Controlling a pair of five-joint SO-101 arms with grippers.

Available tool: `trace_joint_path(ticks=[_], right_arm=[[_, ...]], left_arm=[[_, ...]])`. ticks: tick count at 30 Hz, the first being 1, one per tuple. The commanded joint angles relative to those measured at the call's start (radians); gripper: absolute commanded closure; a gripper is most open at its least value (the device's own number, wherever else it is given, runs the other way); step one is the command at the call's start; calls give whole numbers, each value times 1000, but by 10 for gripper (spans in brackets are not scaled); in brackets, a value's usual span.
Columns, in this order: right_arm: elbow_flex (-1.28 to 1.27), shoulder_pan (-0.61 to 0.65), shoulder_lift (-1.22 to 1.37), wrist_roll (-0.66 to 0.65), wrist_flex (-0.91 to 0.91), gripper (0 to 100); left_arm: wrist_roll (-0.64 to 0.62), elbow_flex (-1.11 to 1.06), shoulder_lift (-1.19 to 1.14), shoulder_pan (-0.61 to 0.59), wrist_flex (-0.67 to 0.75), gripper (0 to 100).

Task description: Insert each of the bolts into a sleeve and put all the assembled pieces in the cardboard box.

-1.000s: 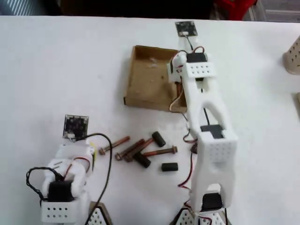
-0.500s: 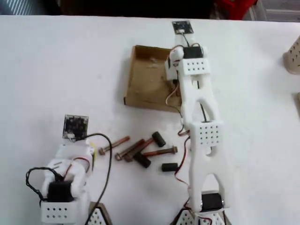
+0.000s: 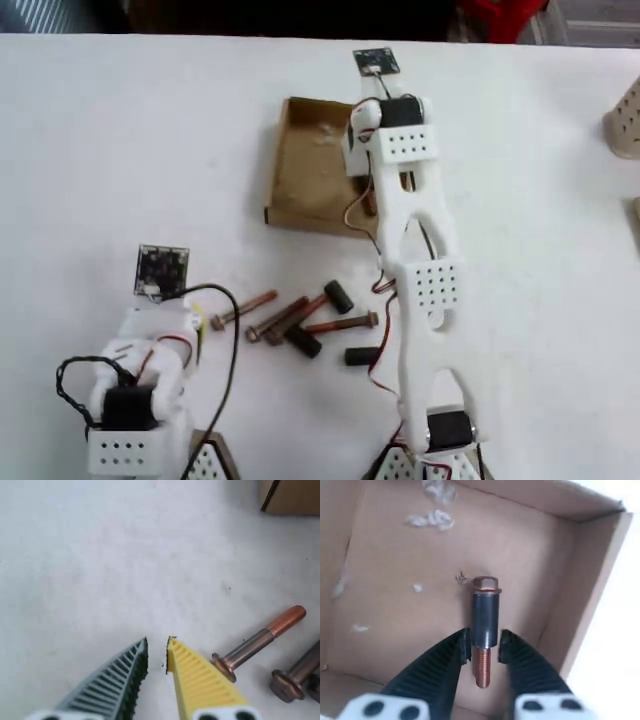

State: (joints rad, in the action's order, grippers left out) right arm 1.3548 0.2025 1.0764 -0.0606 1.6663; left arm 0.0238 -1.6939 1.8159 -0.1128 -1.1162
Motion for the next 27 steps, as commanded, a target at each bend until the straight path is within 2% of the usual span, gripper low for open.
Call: trace_joint_path(ticks=[1,5,9,20,27], right_arm=[[118,-8,-128,-9,107,983],[98,-70,-203,-9,107,981],[-55,-113,-277,-17,108,981],[-796,-127,-716,-18,104,981],[-1218,-188,-963,-8,96,981]], left_arm=[[12,0,8,-8,-5,902],[12,0,8,-8,-5,902],[14,0,8,-8,-3,902],[14,0,8,-8,-3,902],[14,0,8,-8,-3,902]])
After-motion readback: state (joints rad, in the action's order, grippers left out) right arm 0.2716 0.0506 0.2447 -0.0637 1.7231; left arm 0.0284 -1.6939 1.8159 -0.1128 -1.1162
